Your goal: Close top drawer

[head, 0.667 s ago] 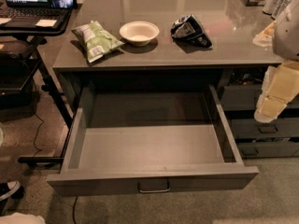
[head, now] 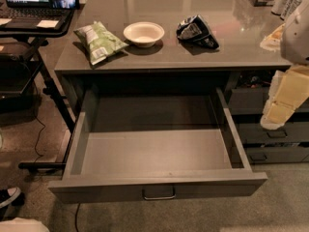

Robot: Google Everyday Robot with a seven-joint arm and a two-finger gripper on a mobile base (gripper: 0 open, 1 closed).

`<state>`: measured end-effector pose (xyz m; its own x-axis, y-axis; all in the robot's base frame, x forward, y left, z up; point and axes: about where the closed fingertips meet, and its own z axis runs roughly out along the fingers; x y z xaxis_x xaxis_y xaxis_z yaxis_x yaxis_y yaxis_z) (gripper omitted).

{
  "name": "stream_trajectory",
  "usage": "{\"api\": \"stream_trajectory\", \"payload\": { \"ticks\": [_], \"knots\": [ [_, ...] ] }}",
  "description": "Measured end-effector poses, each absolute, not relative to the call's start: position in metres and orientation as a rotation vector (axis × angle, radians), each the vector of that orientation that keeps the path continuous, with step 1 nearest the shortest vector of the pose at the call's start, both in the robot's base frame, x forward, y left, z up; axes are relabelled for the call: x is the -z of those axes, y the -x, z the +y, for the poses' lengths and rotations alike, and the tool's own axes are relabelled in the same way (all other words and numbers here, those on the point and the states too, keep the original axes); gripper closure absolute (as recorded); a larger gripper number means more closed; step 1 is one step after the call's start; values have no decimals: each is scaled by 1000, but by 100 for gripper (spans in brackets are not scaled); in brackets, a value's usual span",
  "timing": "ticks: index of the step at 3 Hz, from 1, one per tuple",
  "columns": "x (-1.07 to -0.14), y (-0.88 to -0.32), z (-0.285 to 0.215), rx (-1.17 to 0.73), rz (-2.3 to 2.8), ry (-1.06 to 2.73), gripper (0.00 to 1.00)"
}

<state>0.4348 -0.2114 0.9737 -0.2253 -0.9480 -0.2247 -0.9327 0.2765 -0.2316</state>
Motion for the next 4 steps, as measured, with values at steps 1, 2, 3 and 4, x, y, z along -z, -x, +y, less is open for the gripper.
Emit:
{"api": "stream_trajectory", "payload": {
  "ticks": [1, 2, 3, 4],
  "knots": [
    [-951, -422, -197, -22, 2278, 1703, 0],
    [-910, -400, -179, -141, 2307, 1659, 0],
    [-860, -381, -160, -229, 2319, 1607, 0],
    [-810, -363, -141, -286, 2332, 1584, 18]
  ]
}}
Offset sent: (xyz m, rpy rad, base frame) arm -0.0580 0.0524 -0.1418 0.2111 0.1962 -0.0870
